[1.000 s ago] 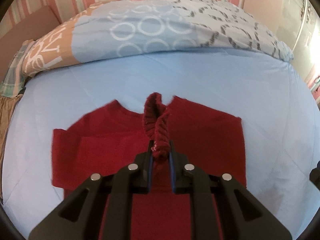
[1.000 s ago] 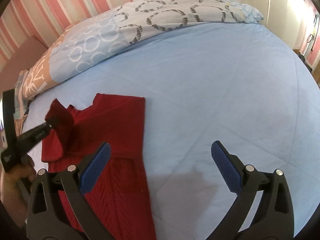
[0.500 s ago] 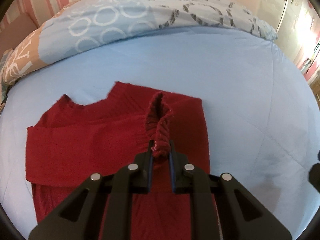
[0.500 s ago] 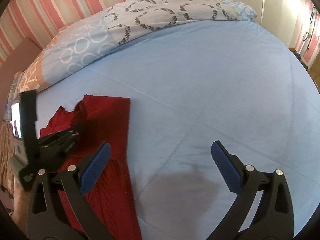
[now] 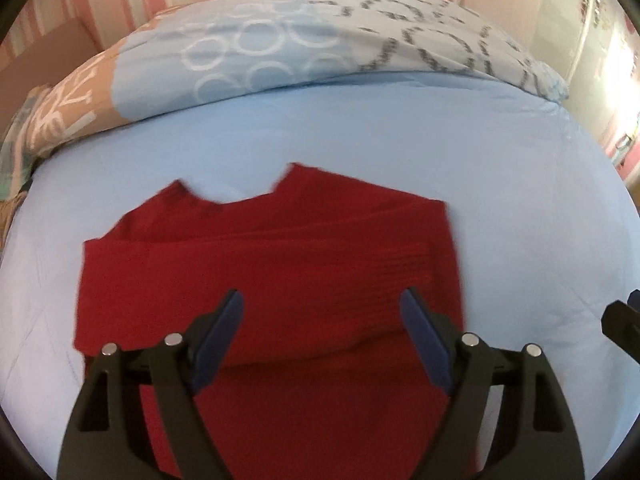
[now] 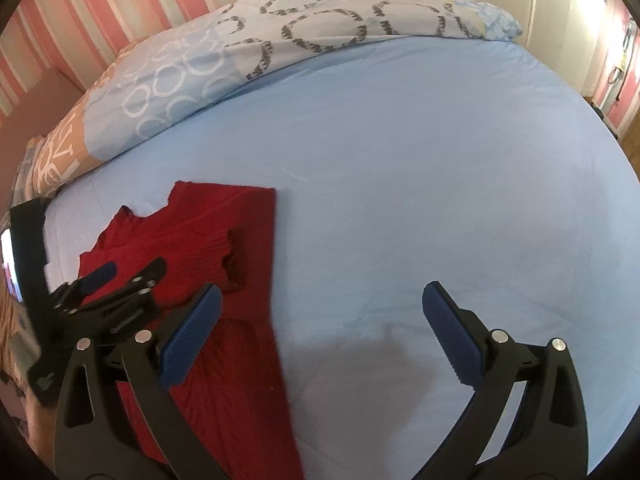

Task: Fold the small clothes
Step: 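Move both open grippers toward the sweater hem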

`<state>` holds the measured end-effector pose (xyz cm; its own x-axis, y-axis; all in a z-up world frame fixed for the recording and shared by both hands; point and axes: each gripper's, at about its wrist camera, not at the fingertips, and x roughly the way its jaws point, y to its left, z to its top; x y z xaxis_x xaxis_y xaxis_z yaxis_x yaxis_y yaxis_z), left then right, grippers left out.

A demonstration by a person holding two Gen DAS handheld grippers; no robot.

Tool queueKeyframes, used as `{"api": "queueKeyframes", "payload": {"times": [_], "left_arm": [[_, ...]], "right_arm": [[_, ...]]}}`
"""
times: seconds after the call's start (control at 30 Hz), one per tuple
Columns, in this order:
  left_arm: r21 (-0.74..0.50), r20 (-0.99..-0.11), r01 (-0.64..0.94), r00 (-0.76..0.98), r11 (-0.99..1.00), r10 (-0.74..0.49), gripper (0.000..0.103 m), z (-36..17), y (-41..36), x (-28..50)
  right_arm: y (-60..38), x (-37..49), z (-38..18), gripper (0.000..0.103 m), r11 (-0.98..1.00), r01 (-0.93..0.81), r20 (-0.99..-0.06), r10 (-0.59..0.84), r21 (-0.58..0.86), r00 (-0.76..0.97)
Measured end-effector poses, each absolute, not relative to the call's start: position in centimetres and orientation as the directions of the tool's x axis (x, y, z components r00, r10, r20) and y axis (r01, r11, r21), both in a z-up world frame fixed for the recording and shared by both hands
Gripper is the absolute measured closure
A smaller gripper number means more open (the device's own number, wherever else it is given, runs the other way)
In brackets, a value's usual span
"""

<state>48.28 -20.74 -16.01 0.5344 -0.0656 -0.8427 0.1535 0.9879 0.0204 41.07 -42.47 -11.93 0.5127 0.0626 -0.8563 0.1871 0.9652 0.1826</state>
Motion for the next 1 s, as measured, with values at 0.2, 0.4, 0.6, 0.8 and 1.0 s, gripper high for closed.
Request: {"api": "queueKeyframes", "payload": {"times": [0.2,0.4,0.6,0.8,1.0], "left_arm": [[0.082,-0.849,0.041,0.527,0.996,0.048,0.022,-17.4,-12.4,49.4],[0.116,-0.841,-0.059,0.526,0.991,0.130,0.022,-18.9,-4.9,51.5],[0.193,-0.846,-0.086,0.490,0.977,0.210,0.021,-22.4,-0.4,53.6],[0.239,-0.812,-0.031,0.542,0.970,0.217,0.003,-24.2,0.7,53.0],[0.250,-0.802,0.013,0.563,0.968,0.199,0.001,-24.9,0.9,52.7]], "right_arm": [[-37.7,44.1,-14.5,0.003,0.982,0.127,-0.860,0.057,0.140,0.506],[-29.7,49.0,-16.0,0.003,0.985,-0.032,-0.824,0.157,0.167,0.545],[-24.1,52.0,-21.1,0.003,0.990,-0.114,-0.868,0.131,0.086,0.478],[-24.5,51.6,-23.5,0.003,0.995,-0.095,-0.877,0.032,-0.015,0.479],[-26.8,51.7,-24.5,0.003,1.000,-0.001,-0.891,-0.005,-0.006,0.454]]}}
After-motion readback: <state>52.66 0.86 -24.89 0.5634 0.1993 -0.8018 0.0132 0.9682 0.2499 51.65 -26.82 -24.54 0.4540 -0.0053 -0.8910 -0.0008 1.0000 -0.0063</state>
